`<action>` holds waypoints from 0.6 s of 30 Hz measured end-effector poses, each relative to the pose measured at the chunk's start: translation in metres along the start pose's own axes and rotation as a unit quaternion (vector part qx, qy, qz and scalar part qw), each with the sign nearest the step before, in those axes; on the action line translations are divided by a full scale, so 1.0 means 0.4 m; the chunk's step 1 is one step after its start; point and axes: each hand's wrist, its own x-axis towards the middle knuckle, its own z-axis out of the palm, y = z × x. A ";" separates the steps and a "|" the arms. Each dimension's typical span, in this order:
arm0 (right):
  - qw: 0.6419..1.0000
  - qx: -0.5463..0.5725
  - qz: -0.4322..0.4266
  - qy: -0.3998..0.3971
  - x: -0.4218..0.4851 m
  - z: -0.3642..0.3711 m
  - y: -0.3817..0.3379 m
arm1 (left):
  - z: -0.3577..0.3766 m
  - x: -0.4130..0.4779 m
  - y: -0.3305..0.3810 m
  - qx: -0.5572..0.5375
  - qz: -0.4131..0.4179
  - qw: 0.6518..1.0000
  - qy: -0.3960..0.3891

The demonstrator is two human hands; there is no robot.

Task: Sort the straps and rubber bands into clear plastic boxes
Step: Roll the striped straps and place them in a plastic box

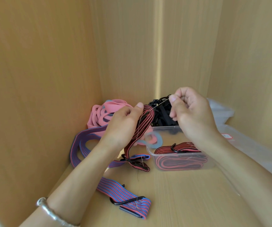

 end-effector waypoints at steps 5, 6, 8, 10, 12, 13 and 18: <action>0.999 -0.035 -0.002 0.039 0.010 -0.003 0.016 | 0.002 -0.014 0.009 0.006 0.011 0.999 -0.042; 0.998 -0.039 0.002 0.043 0.011 -0.003 0.017 | 0.004 -0.015 0.010 0.009 0.011 0.999 -0.049; 0.998 -0.035 0.013 0.045 0.012 -0.002 0.018 | 0.004 -0.016 0.012 0.012 0.006 0.999 -0.049; 0.999 -0.016 0.039 0.009 0.012 -0.007 0.018 | 0.002 -0.014 0.012 0.004 0.003 1.000 -0.029; 0.996 0.001 0.070 -0.060 0.007 -0.011 0.014 | -0.005 -0.008 0.012 -0.030 0.004 1.000 -0.001; 0.993 0.009 0.079 -0.091 0.003 -0.011 0.013 | -0.008 -0.006 0.015 -0.060 0.001 0.998 0.013; 0.979 -0.003 0.069 -0.192 -0.015 0.006 0.003 | -0.009 -0.013 0.033 -0.271 0.000 0.963 0.015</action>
